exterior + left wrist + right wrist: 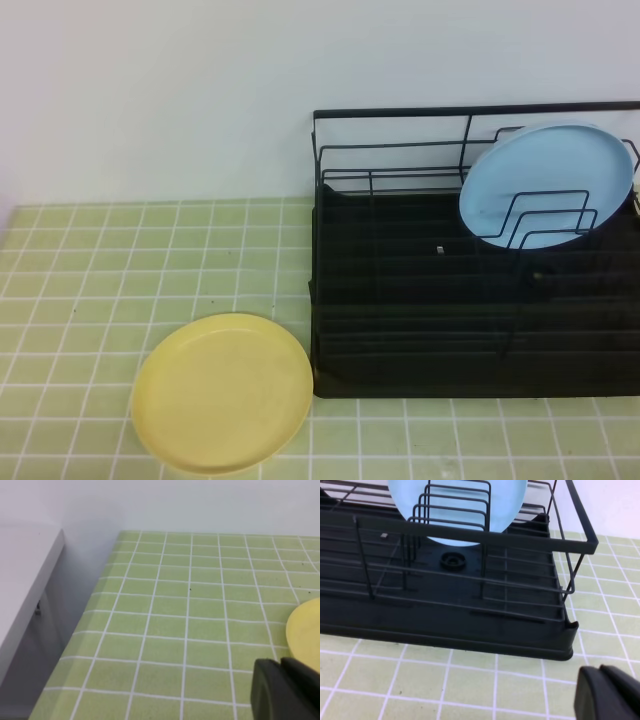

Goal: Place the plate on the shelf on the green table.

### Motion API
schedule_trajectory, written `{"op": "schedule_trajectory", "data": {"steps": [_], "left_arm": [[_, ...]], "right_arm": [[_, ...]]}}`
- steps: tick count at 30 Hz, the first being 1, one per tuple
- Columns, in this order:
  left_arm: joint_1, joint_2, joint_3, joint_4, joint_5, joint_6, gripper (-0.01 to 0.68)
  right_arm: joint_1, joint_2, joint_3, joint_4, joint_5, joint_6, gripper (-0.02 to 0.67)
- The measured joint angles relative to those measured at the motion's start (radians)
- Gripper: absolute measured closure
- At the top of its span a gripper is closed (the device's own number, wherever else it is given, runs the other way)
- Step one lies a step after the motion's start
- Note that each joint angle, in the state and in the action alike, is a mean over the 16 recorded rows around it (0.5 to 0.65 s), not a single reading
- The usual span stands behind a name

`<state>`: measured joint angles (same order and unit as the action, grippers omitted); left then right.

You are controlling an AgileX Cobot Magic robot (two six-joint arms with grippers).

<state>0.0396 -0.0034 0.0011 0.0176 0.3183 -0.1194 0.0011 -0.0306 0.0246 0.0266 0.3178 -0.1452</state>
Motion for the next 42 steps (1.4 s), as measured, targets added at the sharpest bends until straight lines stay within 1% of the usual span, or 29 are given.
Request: {"op": "schedule_trajectory", "data": {"steps": [13,20,26,32,36,42], "left_arm": [[0.0,0.0,0.0,0.055,0.0,0.033,0.676],[0.0,0.0,0.0,0.098,-0.037,0.063,0.676],[0.0,-0.002,0.002,0.104,-0.198,0.058,0.676],[0.0,-0.002,0.002,0.106,-0.442,0.046,0.676],[0.0,-0.002,0.002,0.106,-0.601,0.039,0.676],[0.0,0.0,-0.001,0.107,-0.736,0.031,0.676]], "right_arm": [[0.0,0.0,0.0,-0.006,-0.011,-0.003,0.652],[0.0,0.0,0.0,0.005,-0.102,-0.003,0.652],[0.0,0.0,0.0,0.015,-0.263,-0.003,0.652],[0.0,0.0,0.0,0.02,-0.458,-0.003,0.652],[0.0,0.0,0.0,0.02,-0.552,-0.003,0.652],[0.0,0.0,0.0,0.021,-0.644,-0.003,0.652]]}}
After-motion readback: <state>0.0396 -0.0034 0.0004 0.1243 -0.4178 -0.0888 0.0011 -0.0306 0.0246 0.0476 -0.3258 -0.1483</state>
